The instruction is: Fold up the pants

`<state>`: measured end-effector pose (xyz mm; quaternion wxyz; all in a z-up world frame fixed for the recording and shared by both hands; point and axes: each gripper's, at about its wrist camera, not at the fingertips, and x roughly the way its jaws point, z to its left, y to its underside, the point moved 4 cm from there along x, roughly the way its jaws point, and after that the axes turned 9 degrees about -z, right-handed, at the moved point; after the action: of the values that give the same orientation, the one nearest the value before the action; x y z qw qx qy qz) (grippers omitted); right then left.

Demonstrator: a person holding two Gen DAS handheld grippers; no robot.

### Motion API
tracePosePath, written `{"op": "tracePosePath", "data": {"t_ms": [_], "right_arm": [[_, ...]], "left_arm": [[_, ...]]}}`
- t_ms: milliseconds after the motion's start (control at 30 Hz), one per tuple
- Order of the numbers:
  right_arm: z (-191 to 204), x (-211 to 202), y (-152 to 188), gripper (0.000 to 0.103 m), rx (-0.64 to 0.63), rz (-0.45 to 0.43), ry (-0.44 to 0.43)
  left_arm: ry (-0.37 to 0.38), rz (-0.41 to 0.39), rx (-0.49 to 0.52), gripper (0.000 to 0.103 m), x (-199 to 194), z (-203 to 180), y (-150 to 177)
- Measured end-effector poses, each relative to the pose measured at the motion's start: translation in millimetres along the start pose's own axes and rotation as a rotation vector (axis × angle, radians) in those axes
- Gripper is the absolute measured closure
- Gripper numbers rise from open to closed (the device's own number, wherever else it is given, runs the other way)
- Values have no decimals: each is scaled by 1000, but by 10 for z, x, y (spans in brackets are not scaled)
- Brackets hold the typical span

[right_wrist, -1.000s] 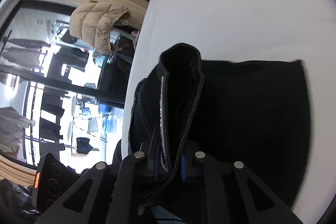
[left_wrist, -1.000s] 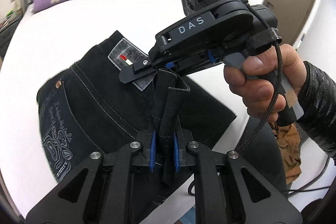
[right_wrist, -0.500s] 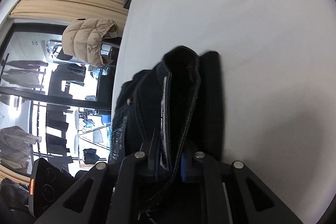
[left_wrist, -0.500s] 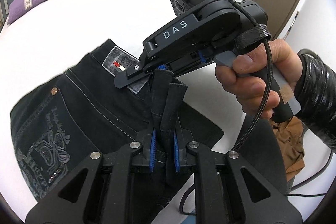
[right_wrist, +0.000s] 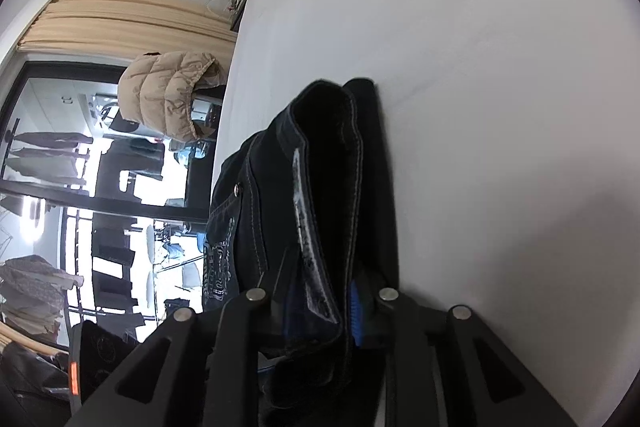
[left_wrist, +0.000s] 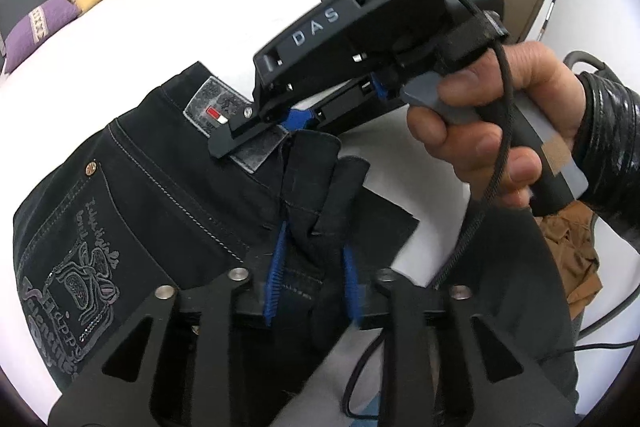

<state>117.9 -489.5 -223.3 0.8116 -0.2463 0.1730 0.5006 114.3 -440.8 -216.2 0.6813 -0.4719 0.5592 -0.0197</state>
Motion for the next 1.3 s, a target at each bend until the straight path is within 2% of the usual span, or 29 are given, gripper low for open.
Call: {"op": "tracePosePath", "data": {"t_ms": [33, 67, 167, 200, 300, 400, 533, 567, 633, 667, 767, 867, 1000, 1067, 1100, 1167, 1200, 1233, 1300], "right_arm": [[1, -55, -24, 72, 2, -24, 14], [-10, -137, -50, 72, 9, -56, 31], [-55, -415, -117, 68, 29, -137, 105], [-15, -500, -121, 68, 28, -157, 96], [306, -663, -66, 68, -21, -190, -6], [555, -493, 71, 68, -79, -134, -58], [405, -197, 293, 69, -47, -46, 1], [292, -146, 362, 72, -30, -30, 41], [143, -156, 421, 102, -10, -42, 60], [80, -179, 432, 103, 13, -51, 54], [-32, -304, 508, 103, 60, -85, 9], [-15, -388, 597, 103, 47, -108, 15], [-37, -532, 704, 103, 60, -150, 23], [16, -582, 733, 102, 52, -158, 54], [27, -610, 736, 101, 40, -157, 74], [109, -706, 754, 92, 8, -170, 90], [170, -758, 729, 78, -8, -186, 91], [266, -807, 672, 72, -32, -208, 87], [408, -810, 555, 72, -63, -223, 55]], "left_arm": [[23, -9, 1, 62, -33, -27, -5], [50, -16, 1, 57, -78, -42, 13], [124, -38, 14, 57, -239, -107, 13], [157, -53, 9, 57, -332, -98, 5], [182, -127, -47, 57, -578, 99, -32], [130, -157, -177, 56, -631, 494, 16], [65, -102, -387, 57, -512, 923, 239], [61, -74, -434, 59, -460, 1026, 337], [65, -52, -502, 59, -399, 1147, 474], [62, -39, -523, 59, -371, 1197, 528], [61, -13, -503, 61, -317, 1211, 555], [52, 3, -470, 61, -286, 1152, 527], [43, 14, -435, 60, -434, 1176, 561], [17, -4, -420, 60, -583, 1164, 573], [-3, -26, -418, 60, -662, 1178, 560], [-87, -78, -427, 56, -867, 1330, 532], [-128, -96, -439, 52, -929, 1431, 510], [-165, -113, -450, 49, -975, 1543, 477], [-245, -97, -420, 48, -939, 1727, 369]]}}
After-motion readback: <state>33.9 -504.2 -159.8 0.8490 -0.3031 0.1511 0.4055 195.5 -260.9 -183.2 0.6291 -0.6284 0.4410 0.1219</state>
